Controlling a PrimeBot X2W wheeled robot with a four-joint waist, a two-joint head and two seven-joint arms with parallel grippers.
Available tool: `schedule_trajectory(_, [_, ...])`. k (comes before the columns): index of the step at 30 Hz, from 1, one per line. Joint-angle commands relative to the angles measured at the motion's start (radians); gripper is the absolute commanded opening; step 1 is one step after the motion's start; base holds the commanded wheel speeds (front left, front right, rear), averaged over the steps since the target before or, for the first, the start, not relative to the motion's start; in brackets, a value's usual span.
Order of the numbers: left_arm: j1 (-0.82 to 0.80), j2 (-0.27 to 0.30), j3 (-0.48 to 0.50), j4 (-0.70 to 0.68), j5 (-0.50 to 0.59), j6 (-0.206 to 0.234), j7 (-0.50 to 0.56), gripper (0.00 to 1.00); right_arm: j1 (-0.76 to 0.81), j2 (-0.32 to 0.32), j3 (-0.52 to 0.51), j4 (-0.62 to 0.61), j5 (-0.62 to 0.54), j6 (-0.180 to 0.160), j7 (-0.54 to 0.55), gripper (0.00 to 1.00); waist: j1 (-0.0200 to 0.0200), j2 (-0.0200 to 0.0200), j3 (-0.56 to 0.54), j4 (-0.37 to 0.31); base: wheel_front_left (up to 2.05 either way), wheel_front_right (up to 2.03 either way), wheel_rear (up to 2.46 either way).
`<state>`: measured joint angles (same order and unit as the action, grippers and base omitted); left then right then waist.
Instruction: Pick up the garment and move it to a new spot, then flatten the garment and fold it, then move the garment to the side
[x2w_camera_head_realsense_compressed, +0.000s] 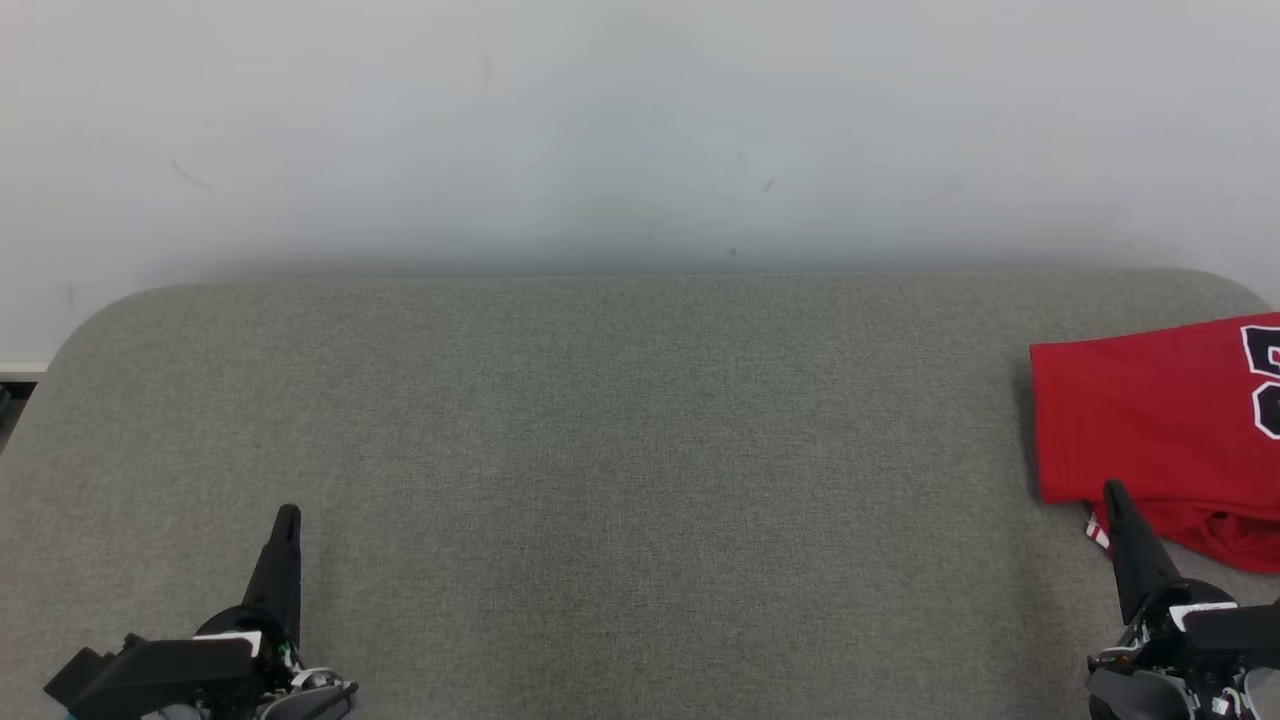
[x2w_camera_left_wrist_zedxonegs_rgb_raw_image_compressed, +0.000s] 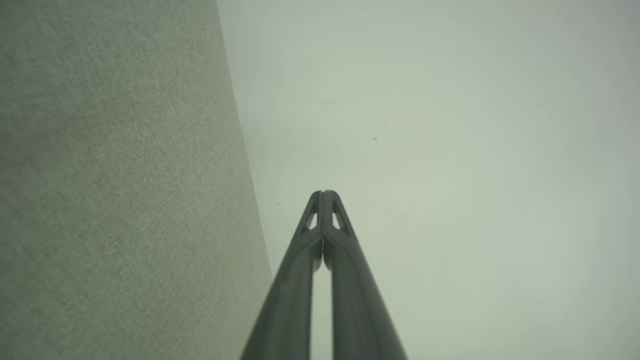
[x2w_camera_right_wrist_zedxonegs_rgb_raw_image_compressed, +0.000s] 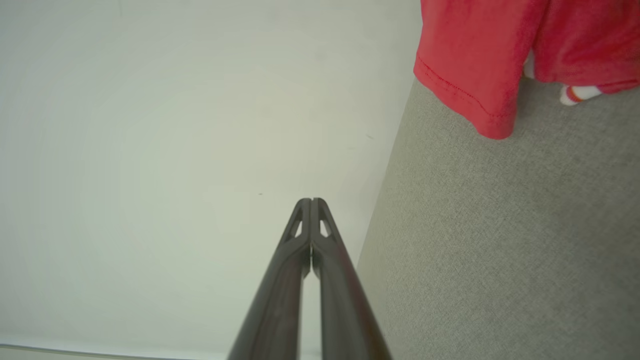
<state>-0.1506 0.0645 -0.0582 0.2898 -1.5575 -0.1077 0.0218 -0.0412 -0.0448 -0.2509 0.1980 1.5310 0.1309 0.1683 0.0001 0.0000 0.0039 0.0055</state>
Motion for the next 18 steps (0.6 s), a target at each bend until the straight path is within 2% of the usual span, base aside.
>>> schedule_trajectory(1, [-0.018, -0.002, 0.01, 0.004, -0.023, -0.01, 0.006, 0.0, -0.013, -0.008, -0.006, 0.0, 0.021, 0.0, 0.007, 0.0, -0.0001, 0.0, 0.0, -0.001, 0.0, 0.0, 0.0])
schedule_trajectory(11, [-0.026, -0.014, 0.026, 0.018, -0.077, -0.028, 0.021, 0.0, -0.024, -0.009, -0.01, 0.005, 0.077, 0.0, 0.017, 0.0, -0.0001, 0.0, -0.001, -0.008, 0.0, 0.0, 0.0])
schedule_trajectory(18, [-0.027, -0.014, 0.027, 0.018, -0.074, -0.026, 0.021, 0.0, -0.024, -0.009, -0.01, 0.005, 0.078, 0.0, 0.017, 0.0, -0.0001, 0.0, -0.001, -0.008, 0.0, 0.0, 0.0])
